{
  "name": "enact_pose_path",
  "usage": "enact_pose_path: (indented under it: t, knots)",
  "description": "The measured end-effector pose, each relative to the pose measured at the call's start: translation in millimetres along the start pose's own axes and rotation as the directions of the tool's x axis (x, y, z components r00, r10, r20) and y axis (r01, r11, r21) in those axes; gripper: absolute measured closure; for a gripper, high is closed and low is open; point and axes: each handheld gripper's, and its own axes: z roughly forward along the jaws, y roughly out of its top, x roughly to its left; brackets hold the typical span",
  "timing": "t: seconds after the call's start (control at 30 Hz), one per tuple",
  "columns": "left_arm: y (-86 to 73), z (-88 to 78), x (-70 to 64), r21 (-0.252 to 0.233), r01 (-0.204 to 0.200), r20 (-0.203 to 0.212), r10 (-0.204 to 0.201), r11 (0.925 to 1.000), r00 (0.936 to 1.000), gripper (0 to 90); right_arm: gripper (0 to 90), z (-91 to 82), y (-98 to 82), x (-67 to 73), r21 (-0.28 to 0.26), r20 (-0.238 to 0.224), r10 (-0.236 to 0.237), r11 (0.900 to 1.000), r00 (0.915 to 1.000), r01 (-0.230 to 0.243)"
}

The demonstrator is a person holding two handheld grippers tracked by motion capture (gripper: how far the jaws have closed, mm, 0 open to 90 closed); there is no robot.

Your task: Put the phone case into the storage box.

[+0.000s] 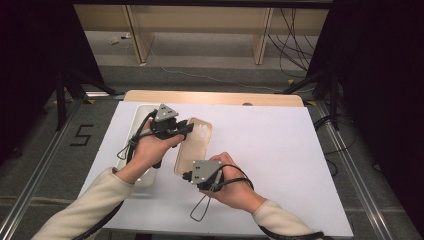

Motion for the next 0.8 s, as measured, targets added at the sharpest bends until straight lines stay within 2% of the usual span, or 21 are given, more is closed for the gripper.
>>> enact_pose_path:
  t: [0.1,0.27,0.43,0.47,0.63,0.8]
  knots:
    - [2.3,-3.1,-2.9,-0.007,0.021,0.010,-0.021,0.9998,0.9997,77.2,89.2,0.4,-0.5,-0.4,0.000,-0.003,0.000,1.000,1.0000,0.000]
    - [5.2,-6.8,-5.5,-0.011,0.031,0.031,-0.031,0.9994,0.9990,81.2,89.2,1.2,-0.9,-0.7,0.007,0.002,0.004,1.000,1.0000,-0.004]
    - [5.7,-7.9,-5.4,-0.007,0.045,0.040,-0.045,0.9989,0.9982,82.0,89.2,2.5,-2.4,-1.4,0.013,0.000,0.006,1.000,1.0000,-0.006]
    - [5.6,-8.1,-5.0,-0.008,0.048,0.044,-0.048,0.9988,0.9979,82.1,89.1,2.9,-3.0,-1.6,0.014,-0.011,0.009,1.000,0.9999,-0.009]
    - [5.3,-9.2,-4.0,-0.011,0.062,0.048,-0.062,0.9980,0.9970,82.5,89.1,3.6,-3.6,-2.5,0.021,0.001,0.014,1.000,0.9999,-0.014]
    - [5.4,-9.8,-3.6,-0.016,0.058,0.054,-0.057,0.9982,0.9969,82.6,89.0,4.3,-4.6,-3.2,0.034,0.001,0.025,0.999,0.9997,-0.025]
